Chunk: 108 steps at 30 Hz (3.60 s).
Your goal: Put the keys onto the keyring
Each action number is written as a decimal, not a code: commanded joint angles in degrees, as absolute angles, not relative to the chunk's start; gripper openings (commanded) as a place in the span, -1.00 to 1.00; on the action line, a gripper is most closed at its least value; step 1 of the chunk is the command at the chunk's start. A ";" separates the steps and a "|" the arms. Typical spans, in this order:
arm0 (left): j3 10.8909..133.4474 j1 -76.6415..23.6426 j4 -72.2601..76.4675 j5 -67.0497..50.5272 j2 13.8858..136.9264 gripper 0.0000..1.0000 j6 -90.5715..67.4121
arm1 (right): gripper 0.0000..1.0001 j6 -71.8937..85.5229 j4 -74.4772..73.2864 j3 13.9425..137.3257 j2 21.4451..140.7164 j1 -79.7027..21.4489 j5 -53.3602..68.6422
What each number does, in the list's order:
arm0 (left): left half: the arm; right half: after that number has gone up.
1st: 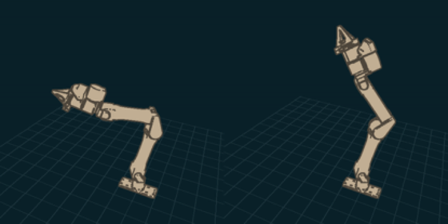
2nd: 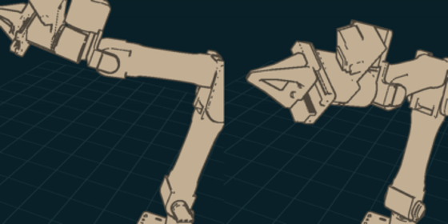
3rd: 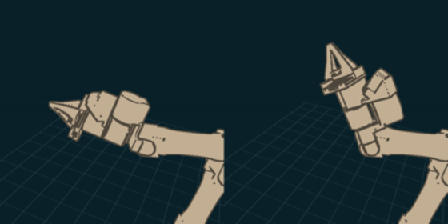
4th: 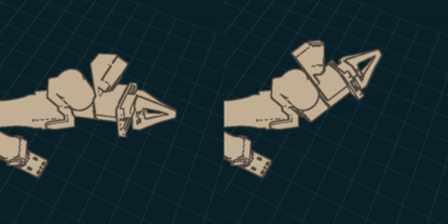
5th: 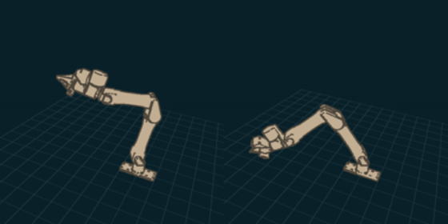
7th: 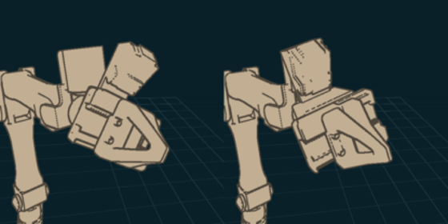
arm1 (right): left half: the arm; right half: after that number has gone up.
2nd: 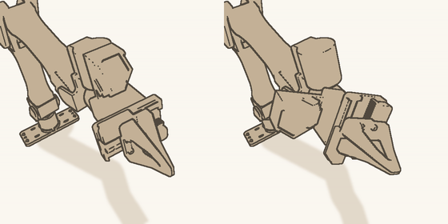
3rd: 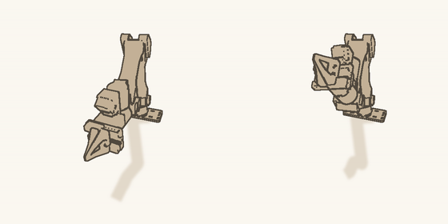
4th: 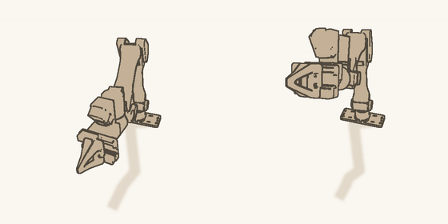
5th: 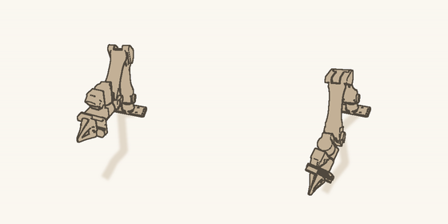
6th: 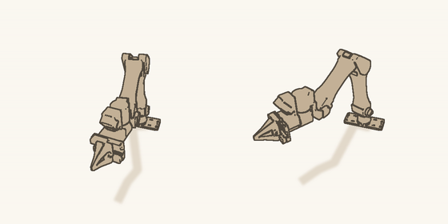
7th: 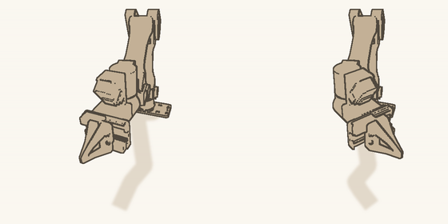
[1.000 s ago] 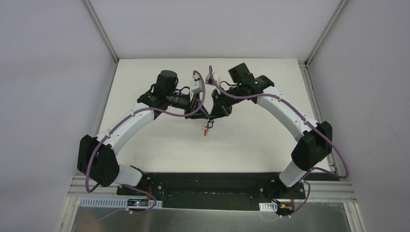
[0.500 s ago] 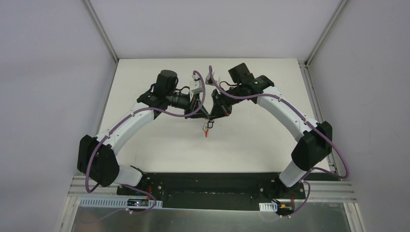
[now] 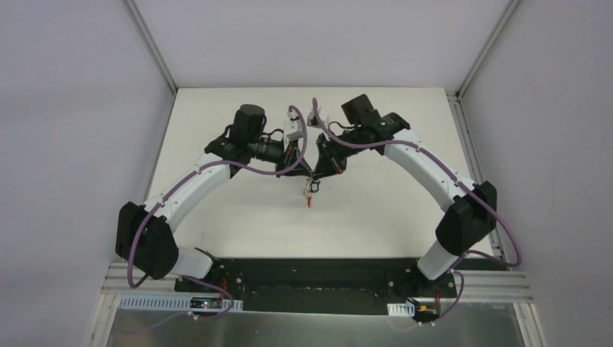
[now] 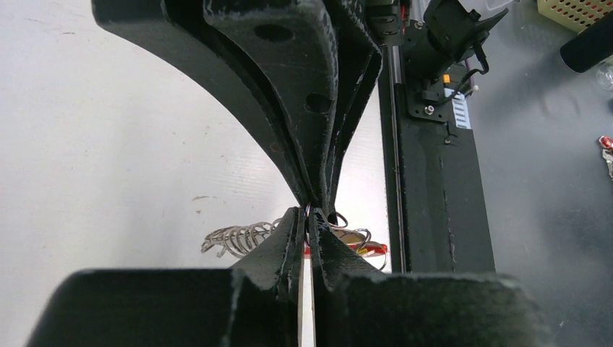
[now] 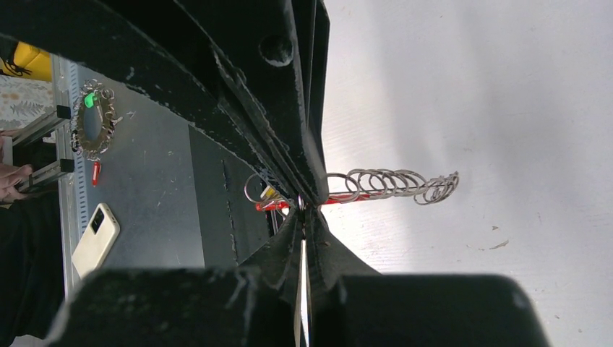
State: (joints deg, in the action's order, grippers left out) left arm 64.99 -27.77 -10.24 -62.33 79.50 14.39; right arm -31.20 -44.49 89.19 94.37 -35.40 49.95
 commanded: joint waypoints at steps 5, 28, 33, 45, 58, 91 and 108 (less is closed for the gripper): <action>66.87 -27.85 -9.79 -63.95 77.33 -1.00 13.61 | -1.00 -32.54 -43.37 89.15 93.10 -35.62 51.50; 55.93 -23.84 34.92 -66.92 76.83 -1.00 -25.49 | -0.79 -29.18 -37.47 85.03 89.87 -32.95 57.23; 54.83 -23.74 41.35 -67.65 77.98 -1.00 -30.45 | -0.72 -29.02 -37.42 85.25 90.17 -32.88 57.34; 53.73 -23.68 44.98 -69.17 78.87 -1.00 -31.93 | -0.30 -29.71 -38.56 87.54 85.74 -28.67 57.10; 53.06 -23.82 52.16 -68.60 81.22 -1.00 -38.51 | -0.29 -28.04 -38.05 90.37 87.50 -28.54 60.47; 52.65 -24.09 53.52 -68.97 82.09 -1.00 -39.37 | -1.00 -25.88 -35.42 89.78 89.85 -30.10 61.10; 64.76 -24.31 2.66 -66.71 78.21 -0.39 0.24 | -1.00 -32.25 -42.65 89.33 90.54 -33.09 52.44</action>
State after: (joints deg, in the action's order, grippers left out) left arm 56.88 -23.90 32.03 -68.47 81.87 -26.33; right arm -29.52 -40.12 87.92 90.08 -31.86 54.04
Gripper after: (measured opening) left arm 0.278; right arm 0.008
